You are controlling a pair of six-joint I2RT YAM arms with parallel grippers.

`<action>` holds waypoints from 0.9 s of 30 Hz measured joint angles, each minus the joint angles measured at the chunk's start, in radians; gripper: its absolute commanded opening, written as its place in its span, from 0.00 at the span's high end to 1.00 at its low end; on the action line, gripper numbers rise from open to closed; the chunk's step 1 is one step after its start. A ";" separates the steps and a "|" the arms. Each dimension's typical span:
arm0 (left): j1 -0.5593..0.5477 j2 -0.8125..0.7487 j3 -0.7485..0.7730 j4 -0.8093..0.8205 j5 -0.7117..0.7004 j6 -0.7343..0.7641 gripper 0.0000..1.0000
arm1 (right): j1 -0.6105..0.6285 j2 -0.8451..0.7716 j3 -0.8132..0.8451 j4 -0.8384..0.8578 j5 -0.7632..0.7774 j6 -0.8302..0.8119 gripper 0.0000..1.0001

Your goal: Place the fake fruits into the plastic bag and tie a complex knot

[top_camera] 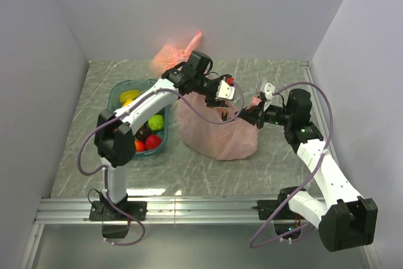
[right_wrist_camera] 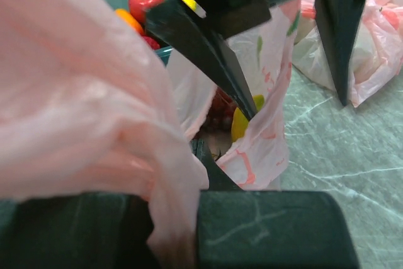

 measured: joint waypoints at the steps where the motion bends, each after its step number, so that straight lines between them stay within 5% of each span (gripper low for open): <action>1: 0.000 0.024 0.035 -0.044 0.003 0.017 0.42 | 0.000 0.000 0.000 -0.003 0.000 -0.003 1.00; 2: -0.001 0.049 0.069 -0.083 0.005 0.031 0.62 | 0.000 0.000 0.000 -0.006 0.001 -0.006 1.00; 5: -0.002 0.086 0.126 -0.196 0.016 0.080 0.99 | -0.004 0.000 0.000 -0.009 0.005 -0.005 1.00; 11: 0.000 0.092 0.225 -0.445 0.100 0.176 1.00 | -0.008 0.005 0.000 0.010 0.075 0.035 1.00; 17: -0.004 0.005 0.140 -0.577 0.145 0.193 0.99 | -0.009 0.008 -0.005 0.080 0.212 0.132 1.00; 27: -0.042 -0.039 -0.140 -0.251 0.126 -0.056 0.99 | 0.002 0.026 -0.024 0.093 0.280 0.252 1.00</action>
